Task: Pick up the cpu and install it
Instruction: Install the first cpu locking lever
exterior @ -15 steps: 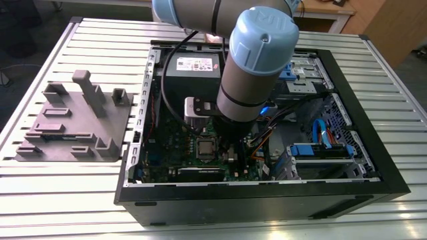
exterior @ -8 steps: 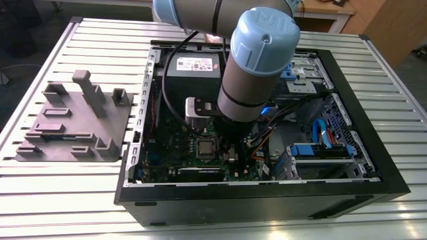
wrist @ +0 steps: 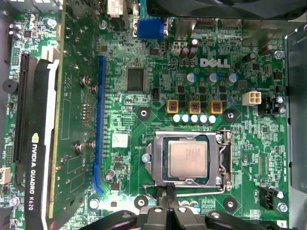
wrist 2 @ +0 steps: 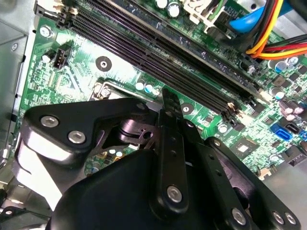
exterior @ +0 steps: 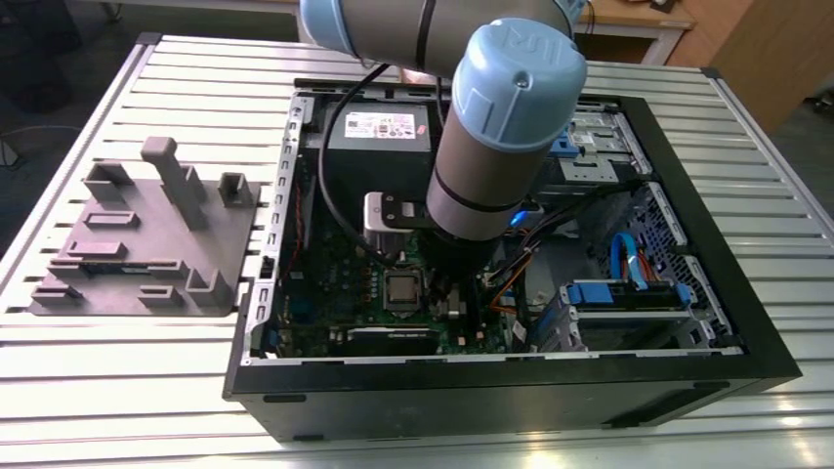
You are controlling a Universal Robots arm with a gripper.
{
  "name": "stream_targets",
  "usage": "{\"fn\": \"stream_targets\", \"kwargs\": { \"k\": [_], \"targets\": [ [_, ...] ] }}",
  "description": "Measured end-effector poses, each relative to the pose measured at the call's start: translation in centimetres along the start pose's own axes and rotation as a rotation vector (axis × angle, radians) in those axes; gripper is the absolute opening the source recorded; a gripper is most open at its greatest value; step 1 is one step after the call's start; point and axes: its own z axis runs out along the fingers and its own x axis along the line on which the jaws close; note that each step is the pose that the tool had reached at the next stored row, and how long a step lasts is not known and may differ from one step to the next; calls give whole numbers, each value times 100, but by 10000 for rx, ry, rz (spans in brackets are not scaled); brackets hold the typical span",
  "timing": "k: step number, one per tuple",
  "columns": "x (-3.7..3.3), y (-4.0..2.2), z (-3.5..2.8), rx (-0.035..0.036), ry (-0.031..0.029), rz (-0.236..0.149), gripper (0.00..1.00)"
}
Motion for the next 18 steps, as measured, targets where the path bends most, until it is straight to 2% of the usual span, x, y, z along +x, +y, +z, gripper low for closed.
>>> {"fn": "stream_targets", "kwargs": {
  "k": [6,13,18],
  "targets": [
    [-2,1,-33,6,-28,-2,10],
    [-2,8,-138,1,-37,-3,10],
    [-2,8,-143,3,-81,-5,10]
  ]
}}
